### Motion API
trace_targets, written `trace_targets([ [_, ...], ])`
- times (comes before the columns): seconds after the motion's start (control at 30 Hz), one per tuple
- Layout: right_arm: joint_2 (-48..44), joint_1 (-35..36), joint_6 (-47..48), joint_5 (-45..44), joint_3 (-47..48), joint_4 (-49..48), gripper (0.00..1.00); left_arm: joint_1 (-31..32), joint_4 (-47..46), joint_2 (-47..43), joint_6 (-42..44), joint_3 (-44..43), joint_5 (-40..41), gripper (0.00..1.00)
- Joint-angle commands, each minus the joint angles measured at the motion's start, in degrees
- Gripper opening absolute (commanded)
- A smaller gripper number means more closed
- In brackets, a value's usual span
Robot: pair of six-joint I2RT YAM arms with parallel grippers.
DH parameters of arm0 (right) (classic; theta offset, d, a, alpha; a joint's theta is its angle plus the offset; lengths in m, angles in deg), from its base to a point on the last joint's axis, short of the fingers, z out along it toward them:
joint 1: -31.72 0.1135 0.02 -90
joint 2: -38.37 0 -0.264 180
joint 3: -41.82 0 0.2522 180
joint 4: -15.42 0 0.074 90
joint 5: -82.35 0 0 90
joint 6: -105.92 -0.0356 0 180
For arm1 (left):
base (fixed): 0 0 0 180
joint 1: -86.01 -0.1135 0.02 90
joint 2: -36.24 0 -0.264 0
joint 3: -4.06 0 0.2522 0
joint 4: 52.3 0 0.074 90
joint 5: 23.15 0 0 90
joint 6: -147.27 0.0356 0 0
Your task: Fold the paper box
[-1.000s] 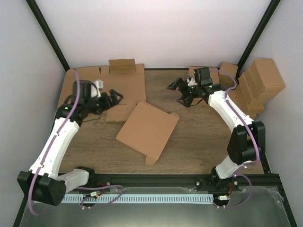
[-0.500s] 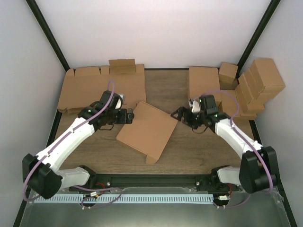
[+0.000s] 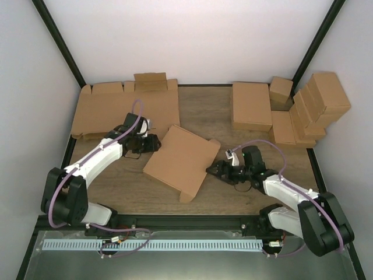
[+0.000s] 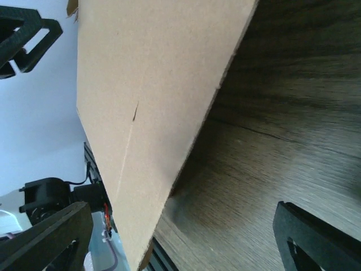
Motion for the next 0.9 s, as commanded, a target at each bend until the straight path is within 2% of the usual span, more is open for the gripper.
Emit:
trace_targets([
  [0.0,3.8,2.5,-4.0,1.2,-0.8,-13.3,0.87,-1.7,-5.6,1.9,1.0,1.4,-4.2,0.52],
  [0.1,7.4,4.2,-4.8,0.7,0.0,-16.9,0.81,-3.4,-6.7,3.8,1.0,2.8,-6.2,0.45],
  [0.23,11.0,6.6,-5.3,-0.5,1.5,-19.8,0.73,-4.5,-7.9,4.8,1.1,4.6,-8.0,0.45],
  [0.33,12.4,6.7,-6.1,-0.9,1.3,-21.7,0.63,-4.6,-8.2,4.7,1.5,5.6,-8.7,0.43],
  [0.47,14.1,6.7,-6.1,0.0,1.9,-23.1,0.49,-4.6,-8.1,5.8,1.2,6.4,-10.0,0.35],
  [0.63,14.0,6.7,-4.7,0.1,2.7,-20.8,0.35,-4.6,-8.3,6.4,0.1,8.4,-11.4,0.27],
  [0.87,4.7,6.8,-0.9,-4.2,3.9,-8.8,0.24,-1.2,-9.0,5.1,-3.4,10.4,-15.1,0.25],
])
